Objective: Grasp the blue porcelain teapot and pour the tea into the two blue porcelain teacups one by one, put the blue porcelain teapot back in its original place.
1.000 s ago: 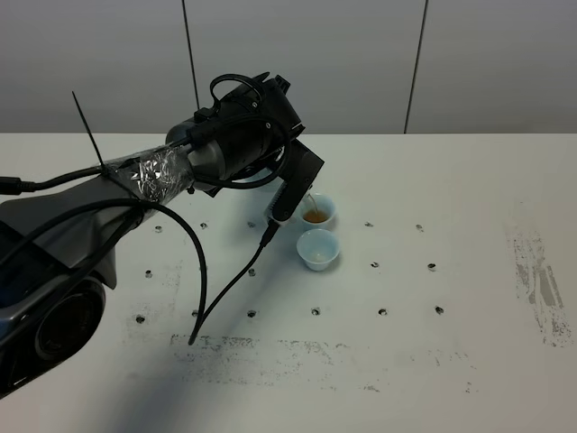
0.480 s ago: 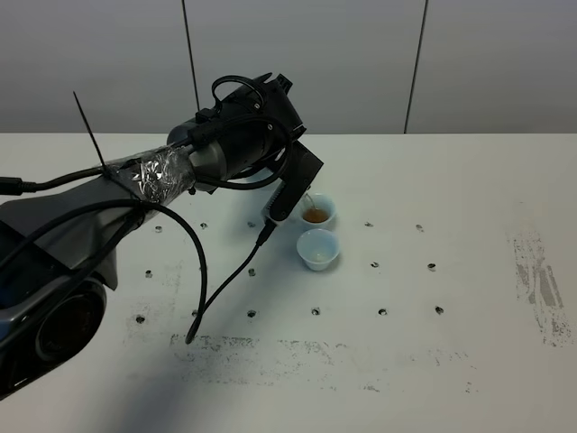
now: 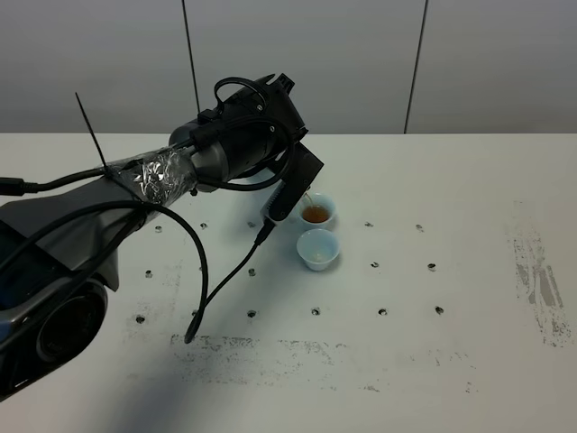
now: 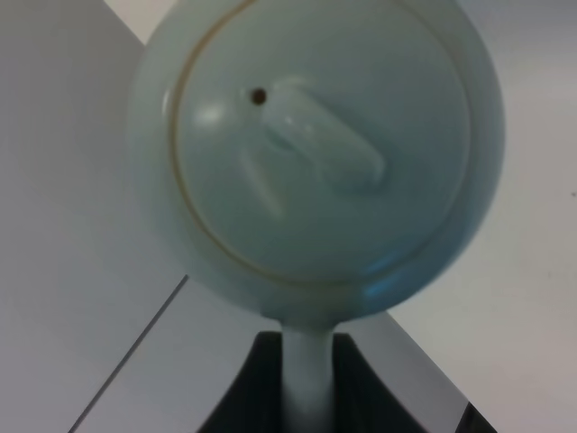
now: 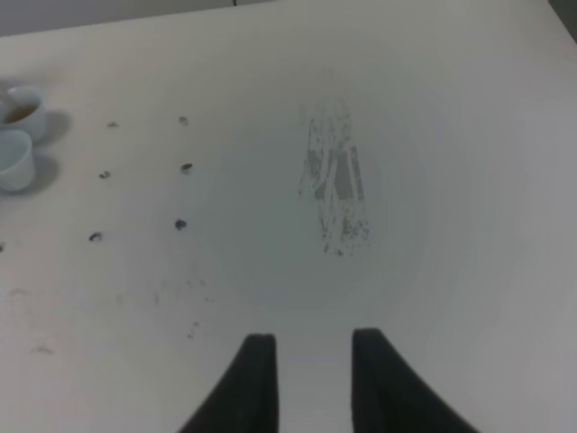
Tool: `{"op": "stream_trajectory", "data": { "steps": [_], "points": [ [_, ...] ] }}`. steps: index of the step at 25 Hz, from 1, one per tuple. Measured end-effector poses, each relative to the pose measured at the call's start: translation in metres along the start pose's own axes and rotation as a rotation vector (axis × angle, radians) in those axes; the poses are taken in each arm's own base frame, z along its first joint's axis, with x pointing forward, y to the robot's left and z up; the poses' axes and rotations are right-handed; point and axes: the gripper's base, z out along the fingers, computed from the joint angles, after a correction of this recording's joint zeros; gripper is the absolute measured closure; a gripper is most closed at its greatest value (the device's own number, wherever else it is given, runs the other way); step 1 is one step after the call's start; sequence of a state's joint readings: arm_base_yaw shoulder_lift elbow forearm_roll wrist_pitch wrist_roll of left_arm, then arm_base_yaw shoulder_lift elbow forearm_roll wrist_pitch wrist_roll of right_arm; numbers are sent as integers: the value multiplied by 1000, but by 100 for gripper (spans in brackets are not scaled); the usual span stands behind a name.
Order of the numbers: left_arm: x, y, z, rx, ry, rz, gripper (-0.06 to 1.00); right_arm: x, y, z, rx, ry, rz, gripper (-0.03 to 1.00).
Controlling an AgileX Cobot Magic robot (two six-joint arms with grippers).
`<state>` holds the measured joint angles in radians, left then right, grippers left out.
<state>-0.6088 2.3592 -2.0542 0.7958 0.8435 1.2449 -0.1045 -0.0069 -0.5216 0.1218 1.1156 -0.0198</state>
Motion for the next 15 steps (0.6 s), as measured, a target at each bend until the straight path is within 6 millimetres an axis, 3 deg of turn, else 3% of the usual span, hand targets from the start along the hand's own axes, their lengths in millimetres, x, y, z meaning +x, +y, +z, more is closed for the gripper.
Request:
{"op": "stream_trajectory", "data": {
  "steps": [15],
  "points": [
    [0, 1, -1, -10, 20, 23, 82, 0, 0, 0, 0, 0, 0, 75]
  ]
}}
